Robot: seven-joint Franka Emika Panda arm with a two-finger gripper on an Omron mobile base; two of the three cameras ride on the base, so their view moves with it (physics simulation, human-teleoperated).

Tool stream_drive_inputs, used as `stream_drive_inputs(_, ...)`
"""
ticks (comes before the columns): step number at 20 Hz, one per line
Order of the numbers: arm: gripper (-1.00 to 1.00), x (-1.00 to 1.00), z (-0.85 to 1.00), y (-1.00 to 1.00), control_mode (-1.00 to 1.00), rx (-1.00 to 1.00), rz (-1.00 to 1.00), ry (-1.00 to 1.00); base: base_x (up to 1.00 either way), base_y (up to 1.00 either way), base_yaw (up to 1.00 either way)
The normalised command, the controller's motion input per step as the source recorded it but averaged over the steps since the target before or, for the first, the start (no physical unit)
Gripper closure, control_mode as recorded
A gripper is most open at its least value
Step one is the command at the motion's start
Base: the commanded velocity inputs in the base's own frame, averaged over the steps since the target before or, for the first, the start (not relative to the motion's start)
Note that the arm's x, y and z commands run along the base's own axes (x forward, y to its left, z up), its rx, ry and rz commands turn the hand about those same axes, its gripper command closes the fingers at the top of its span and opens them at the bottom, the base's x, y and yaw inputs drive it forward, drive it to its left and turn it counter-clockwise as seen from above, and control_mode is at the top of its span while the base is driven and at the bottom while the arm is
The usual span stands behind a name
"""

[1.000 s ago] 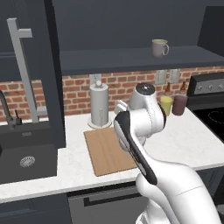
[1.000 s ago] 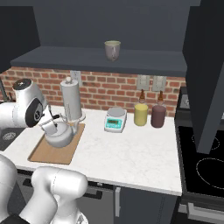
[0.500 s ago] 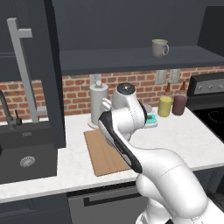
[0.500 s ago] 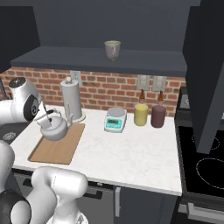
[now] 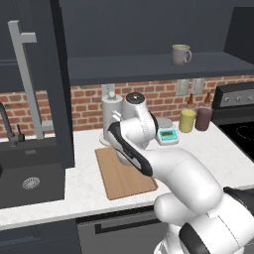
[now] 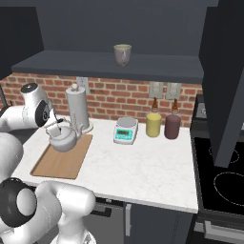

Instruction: Pick the kettle from the counter and place it on the tray. Then pick the mug from the cabinet and place it on the tray. Then close the cabinet doors.

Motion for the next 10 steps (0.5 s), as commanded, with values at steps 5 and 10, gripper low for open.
stream_drive_inputs(5, 1.0, 0.25, -0.24, 0.11, -1.0, 0.0, 0.0, 0.0, 0.0, 0.0, 0.0)
stream_drive_inputs(10, 1.0, 0.2, -0.22, 0.12, -1.0, 0.0, 0.0, 0.0, 0.0, 0.0, 0.0)
